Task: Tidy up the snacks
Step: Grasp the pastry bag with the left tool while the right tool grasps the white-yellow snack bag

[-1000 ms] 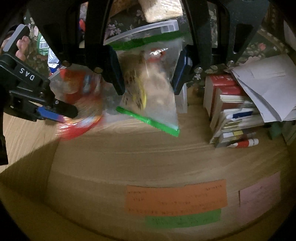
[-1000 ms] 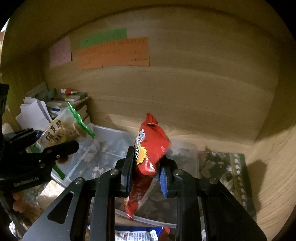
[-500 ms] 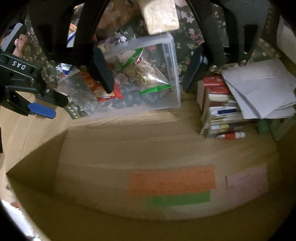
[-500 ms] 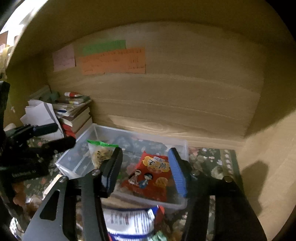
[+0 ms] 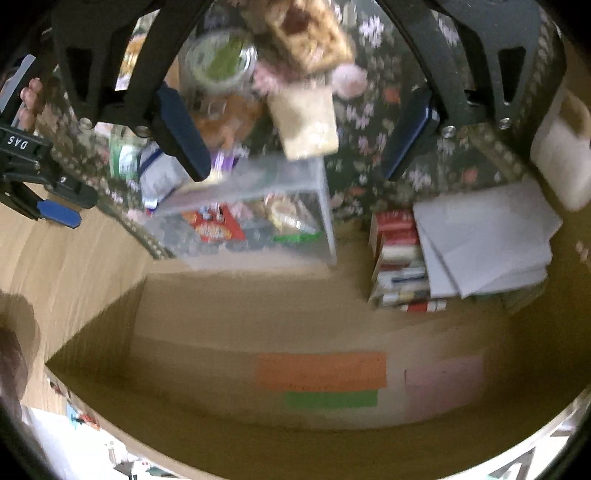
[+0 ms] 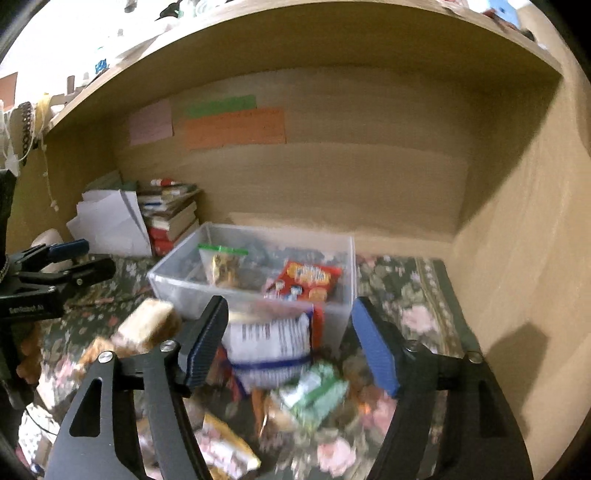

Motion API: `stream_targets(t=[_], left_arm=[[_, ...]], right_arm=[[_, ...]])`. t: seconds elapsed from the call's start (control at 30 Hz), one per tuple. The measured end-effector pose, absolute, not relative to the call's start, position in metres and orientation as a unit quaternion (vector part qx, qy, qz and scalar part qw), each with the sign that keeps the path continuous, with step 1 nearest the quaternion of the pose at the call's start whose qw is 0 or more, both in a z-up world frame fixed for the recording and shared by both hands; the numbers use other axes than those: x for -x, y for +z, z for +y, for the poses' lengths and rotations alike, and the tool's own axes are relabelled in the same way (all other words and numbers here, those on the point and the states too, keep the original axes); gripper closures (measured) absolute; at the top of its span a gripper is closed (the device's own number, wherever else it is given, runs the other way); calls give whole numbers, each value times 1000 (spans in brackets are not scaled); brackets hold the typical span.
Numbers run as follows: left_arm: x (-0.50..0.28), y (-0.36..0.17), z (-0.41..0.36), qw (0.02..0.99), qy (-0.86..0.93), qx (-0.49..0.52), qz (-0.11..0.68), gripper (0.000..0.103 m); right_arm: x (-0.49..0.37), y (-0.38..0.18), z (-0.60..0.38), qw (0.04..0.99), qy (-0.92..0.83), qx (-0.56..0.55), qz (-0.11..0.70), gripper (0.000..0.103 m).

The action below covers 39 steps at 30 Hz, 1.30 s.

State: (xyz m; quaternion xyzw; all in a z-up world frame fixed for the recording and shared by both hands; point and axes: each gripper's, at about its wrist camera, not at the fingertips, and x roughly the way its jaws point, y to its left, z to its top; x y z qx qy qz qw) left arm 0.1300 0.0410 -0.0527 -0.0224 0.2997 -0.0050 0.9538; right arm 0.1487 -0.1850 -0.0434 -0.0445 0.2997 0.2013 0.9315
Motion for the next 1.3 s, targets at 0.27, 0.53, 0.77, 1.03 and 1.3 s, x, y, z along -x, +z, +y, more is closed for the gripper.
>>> stream_targets(t=[0.27, 0.53, 0.77, 1.03, 1.3], left_arm=[[-105, -99, 47, 937, 13, 33, 349, 8], [-93, -133, 51, 927, 30, 35, 373, 8], [-87, -142, 55, 925, 19, 48, 377, 23], [-88, -145, 49, 925, -5, 50, 377, 41], [-92, -150, 48, 923, -10, 53, 380, 57]], right_arm=[[-127, -73, -202, 921, 190, 21, 340, 34], [-106, -101, -193, 903, 205, -2, 378, 27], [-100, -122, -169, 889, 219, 9, 403, 27], [-103, -136, -164, 882, 212, 8, 420, 33], [-102, -135, -168, 881, 222, 9, 418, 62]])
